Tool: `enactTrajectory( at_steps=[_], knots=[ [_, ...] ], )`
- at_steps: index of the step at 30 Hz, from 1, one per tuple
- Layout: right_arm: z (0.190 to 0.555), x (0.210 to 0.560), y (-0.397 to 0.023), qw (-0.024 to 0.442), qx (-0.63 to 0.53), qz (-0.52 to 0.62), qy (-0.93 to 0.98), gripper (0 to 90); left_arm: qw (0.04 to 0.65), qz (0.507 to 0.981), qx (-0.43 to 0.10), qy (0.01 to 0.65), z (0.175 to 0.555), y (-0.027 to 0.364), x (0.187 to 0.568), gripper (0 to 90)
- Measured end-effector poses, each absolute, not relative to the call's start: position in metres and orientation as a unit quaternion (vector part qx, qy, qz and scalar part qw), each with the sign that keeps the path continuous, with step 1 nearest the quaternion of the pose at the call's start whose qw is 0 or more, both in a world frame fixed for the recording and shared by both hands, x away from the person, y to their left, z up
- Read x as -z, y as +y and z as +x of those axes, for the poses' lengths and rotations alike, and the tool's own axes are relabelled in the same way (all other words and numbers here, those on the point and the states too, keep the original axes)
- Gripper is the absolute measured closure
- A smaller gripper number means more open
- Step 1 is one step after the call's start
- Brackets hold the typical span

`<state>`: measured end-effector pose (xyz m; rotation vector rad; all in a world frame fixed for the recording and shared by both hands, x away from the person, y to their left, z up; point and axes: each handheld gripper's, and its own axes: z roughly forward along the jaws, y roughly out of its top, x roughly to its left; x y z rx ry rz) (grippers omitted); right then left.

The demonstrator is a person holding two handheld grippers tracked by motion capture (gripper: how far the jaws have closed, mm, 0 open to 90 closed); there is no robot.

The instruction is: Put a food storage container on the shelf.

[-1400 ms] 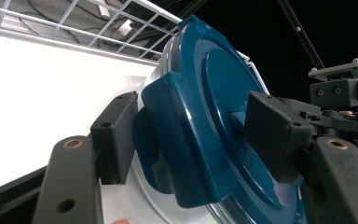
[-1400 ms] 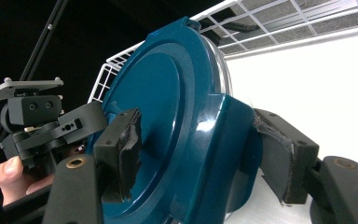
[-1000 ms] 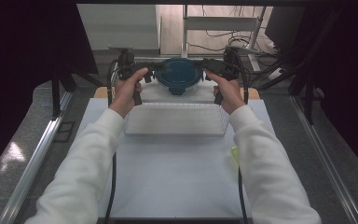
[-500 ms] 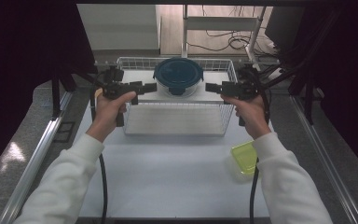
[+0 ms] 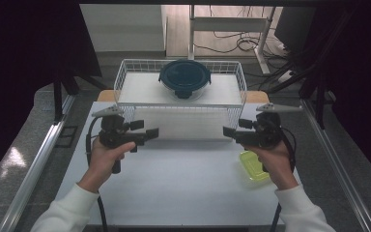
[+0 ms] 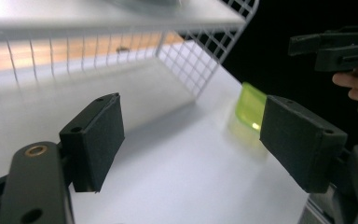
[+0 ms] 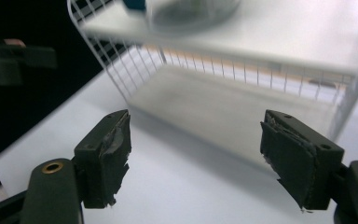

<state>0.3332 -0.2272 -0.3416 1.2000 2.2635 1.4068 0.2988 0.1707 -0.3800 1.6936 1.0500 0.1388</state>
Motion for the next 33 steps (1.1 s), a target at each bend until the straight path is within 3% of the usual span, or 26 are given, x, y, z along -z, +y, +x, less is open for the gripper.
enactTrajectory(
  at_steps=[7,18,33],
  knots=[
    [0.301,0.375,-0.235,0.099,-0.448,0.402,0.793,24.2,0.503,0.738,-0.07,0.445,0.273,0.167,0.409,22.0],
    [0.286,0.416,-0.242,0.076,-0.413,0.41,0.81,24.2,0.466,0.755,-0.078,0.455,0.253,0.168,0.441,22.4],
    [0.283,0.434,-0.242,0.066,-0.396,0.404,0.822,26.4,0.431,0.772,-0.08,0.46,0.242,0.167,0.465,22.3]
  ],
)
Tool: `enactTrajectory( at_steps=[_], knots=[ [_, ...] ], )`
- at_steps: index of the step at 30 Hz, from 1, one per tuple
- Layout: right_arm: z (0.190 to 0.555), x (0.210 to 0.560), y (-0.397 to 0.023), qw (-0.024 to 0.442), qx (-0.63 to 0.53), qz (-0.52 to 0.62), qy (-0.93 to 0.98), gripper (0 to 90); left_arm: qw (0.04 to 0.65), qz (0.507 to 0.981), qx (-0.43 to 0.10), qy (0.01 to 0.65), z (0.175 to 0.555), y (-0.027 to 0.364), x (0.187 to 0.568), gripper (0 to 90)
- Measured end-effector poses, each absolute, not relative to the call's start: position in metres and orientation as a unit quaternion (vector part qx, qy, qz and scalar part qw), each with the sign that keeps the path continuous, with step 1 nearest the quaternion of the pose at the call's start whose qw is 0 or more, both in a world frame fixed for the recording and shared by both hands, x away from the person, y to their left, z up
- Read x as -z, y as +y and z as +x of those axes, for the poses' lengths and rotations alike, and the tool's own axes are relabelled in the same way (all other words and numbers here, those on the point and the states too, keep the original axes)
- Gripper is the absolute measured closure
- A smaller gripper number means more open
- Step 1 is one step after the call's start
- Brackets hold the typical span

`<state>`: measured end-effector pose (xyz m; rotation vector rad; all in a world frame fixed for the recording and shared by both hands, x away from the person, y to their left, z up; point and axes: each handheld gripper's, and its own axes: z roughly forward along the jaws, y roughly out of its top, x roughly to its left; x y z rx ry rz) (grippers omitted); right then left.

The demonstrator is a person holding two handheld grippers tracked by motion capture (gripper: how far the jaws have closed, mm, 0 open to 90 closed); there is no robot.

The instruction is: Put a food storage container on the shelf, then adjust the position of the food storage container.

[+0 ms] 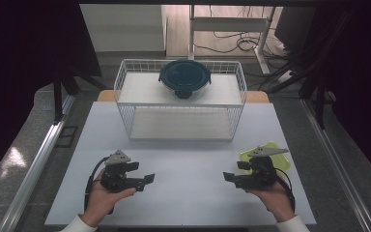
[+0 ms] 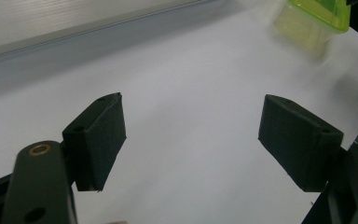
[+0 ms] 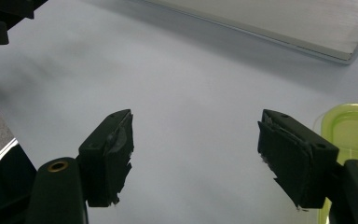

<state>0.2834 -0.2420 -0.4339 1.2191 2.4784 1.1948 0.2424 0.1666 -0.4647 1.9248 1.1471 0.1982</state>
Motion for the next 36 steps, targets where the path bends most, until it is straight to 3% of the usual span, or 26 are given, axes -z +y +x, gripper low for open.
enactTrajectory(
  at_steps=[9,26,30,36],
  knots=[
    [0.287,0.431,-0.25,0.067,-0.396,0.416,0.816,29.1,0.422,0.774,-0.088,0.463,0.244,0.167,0.467,21.7],
    [0.316,0.406,-0.307,0.105,-0.377,0.473,0.789,54.0,0.405,0.784,-0.095,0.46,0.247,0.169,0.475,21.6],
    [0.327,0.405,-0.33,0.137,-0.35,0.498,0.781,64.0,0.405,0.783,-0.092,0.463,0.247,0.169,0.476,21.6],
    [0.336,0.412,-0.351,0.149,-0.32,0.52,0.777,76.3,0.405,0.782,-0.092,0.465,0.248,0.169,0.477,21.7]
  ],
)
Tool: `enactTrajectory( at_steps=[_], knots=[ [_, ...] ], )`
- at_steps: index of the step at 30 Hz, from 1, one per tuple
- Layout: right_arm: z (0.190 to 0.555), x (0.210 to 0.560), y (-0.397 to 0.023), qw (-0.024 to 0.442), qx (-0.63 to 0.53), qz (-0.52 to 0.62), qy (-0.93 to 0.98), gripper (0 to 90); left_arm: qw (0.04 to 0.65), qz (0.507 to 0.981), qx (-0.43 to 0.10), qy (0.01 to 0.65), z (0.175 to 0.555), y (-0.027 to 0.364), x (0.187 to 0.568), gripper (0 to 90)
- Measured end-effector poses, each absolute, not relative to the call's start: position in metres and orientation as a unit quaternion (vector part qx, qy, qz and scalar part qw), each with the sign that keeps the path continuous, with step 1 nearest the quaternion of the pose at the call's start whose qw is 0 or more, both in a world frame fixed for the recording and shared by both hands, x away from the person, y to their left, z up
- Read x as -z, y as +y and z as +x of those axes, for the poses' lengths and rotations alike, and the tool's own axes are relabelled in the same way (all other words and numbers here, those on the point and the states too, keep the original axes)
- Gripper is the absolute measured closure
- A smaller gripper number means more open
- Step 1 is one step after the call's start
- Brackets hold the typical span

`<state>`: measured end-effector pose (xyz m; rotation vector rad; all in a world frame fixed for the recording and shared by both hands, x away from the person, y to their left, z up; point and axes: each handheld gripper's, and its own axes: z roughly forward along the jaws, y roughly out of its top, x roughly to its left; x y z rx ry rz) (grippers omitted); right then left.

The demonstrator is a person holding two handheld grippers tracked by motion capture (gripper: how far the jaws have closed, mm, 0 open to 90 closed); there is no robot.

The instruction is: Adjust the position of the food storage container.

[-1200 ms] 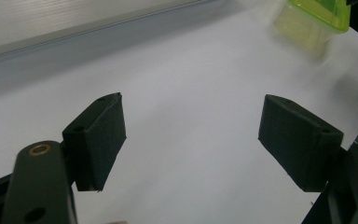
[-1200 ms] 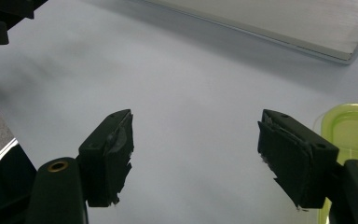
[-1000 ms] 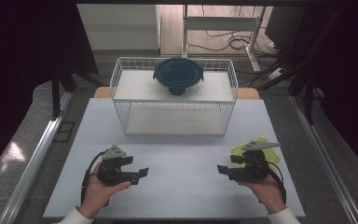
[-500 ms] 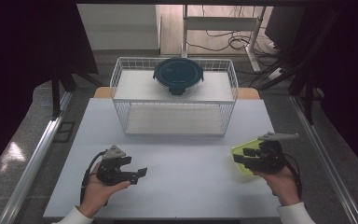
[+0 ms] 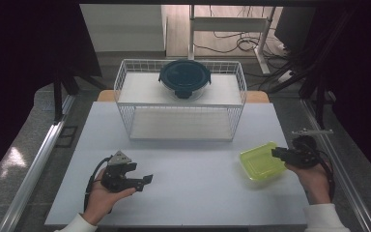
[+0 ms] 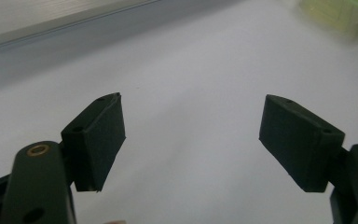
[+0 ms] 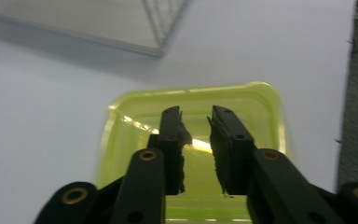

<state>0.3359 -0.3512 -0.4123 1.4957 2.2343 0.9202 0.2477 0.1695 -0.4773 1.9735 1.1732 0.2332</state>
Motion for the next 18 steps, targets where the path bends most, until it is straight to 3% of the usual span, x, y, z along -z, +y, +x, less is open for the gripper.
enactTrajectory(
  at_steps=[5,10,18],
  knots=[
    [0.35,0.42,-0.368,0.165,-0.287,0.538,0.775,88.0,0.405,0.781,-0.093,0.465,0.248,0.169,0.478,21.7],
    [0.37,0.429,-0.378,0.198,-0.232,0.554,0.774,88.6,0.409,0.778,-0.087,0.469,0.248,0.17,0.478,21.7],
    [0.386,0.451,-0.384,0.198,-0.173,0.555,0.789,88.6,0.409,0.776,-0.087,0.472,0.248,0.173,0.478,21.7]
  ],
)
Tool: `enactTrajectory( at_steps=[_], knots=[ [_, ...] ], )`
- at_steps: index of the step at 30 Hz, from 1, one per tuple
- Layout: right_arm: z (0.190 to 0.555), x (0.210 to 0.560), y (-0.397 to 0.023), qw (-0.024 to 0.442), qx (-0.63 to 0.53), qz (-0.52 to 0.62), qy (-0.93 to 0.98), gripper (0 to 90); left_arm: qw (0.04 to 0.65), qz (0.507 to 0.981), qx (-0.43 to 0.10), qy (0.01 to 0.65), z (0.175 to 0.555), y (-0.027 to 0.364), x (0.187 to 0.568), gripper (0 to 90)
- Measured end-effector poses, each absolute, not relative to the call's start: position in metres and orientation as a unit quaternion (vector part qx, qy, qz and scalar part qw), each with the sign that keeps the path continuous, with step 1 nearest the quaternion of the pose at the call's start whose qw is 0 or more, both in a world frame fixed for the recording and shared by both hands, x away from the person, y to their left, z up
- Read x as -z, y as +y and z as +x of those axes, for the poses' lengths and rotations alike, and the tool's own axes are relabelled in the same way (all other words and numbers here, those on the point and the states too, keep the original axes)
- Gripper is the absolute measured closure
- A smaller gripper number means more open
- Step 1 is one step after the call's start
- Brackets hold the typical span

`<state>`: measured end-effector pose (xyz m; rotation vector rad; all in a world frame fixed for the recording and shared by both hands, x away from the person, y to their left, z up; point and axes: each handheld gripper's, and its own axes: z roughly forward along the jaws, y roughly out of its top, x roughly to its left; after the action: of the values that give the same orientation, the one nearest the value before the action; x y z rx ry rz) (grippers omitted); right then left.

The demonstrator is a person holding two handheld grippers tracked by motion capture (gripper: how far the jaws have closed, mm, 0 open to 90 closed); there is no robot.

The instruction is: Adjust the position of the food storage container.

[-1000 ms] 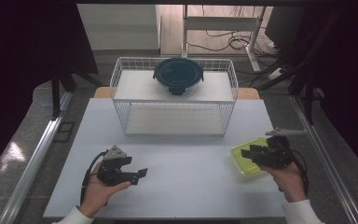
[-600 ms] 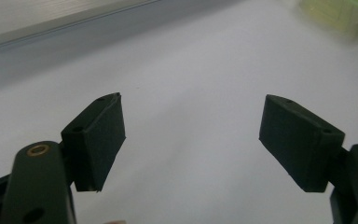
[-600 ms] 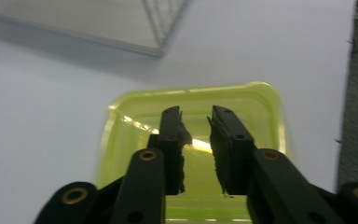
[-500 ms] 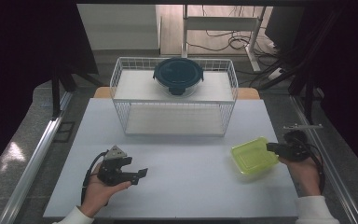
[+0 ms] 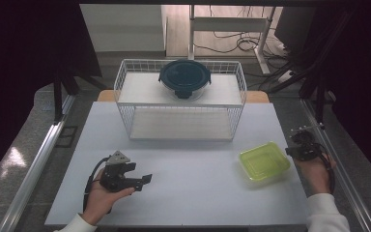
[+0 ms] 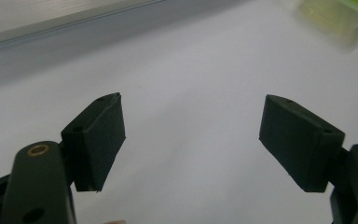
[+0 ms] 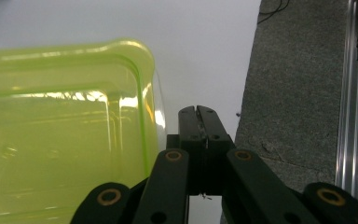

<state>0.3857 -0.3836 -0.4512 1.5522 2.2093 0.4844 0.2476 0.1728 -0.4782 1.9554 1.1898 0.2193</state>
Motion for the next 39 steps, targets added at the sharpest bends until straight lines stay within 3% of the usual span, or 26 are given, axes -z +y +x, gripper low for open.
enactTrajectory(
  at_steps=[11,25,39],
  knots=[
    [0.39,0.46,-0.375,0.189,-0.141,0.524,0.818,88.7,0.409,0.773,-0.084,0.478,0.247,0.173,0.478,21.3],
    [0.372,0.46,-0.343,0.141,-0.156,0.496,0.843,88.8,0.401,0.776,-0.091,0.478,0.248,0.174,0.48,21.3],
    [0.351,0.461,-0.311,0.123,-0.16,0.465,0.862,88.8,0.399,0.777,-0.091,0.478,0.248,0.174,0.48,21.3]
  ],
)
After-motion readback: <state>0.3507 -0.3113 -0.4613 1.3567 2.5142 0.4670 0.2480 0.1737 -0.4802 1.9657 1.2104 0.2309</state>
